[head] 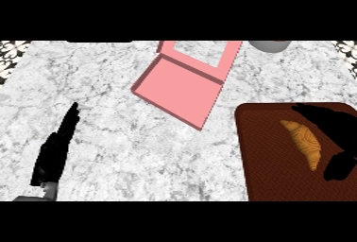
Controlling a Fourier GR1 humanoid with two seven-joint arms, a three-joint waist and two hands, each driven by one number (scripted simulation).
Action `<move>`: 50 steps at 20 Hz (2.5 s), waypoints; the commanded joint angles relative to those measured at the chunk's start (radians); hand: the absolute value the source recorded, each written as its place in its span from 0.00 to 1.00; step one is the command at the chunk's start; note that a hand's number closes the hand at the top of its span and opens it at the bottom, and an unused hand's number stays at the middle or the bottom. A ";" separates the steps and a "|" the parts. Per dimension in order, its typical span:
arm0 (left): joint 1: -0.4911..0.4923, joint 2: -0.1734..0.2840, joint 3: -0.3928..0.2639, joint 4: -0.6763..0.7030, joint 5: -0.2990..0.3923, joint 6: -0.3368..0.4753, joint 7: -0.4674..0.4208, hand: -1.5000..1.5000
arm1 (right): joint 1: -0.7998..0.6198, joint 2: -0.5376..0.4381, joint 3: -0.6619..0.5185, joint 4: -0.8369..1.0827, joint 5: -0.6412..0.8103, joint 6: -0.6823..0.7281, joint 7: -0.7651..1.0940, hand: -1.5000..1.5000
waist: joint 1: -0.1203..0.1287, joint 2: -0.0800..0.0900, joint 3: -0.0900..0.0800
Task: Pick the croissant from the tray and place it in the cardboard box
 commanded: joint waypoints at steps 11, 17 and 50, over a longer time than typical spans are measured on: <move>0.007 -0.067 0.082 -0.024 -0.089 -0.067 0.021 0.50 | 0.031 0.138 -0.090 0.083 0.193 -0.020 -0.130 0.00 | -0.001 0.000 0.000; -0.012 -0.085 0.121 -0.009 -0.088 -0.123 0.028 0.50 | 0.043 0.202 -0.103 0.074 0.259 -0.022 -0.129 0.00 | -0.002 0.000 0.000; -0.038 -0.154 0.151 -0.029 -0.174 -0.193 0.017 0.50 | -0.492 0.272 -0.239 0.745 0.443 -0.279 -0.464 1.00 | 0.047 0.013 0.002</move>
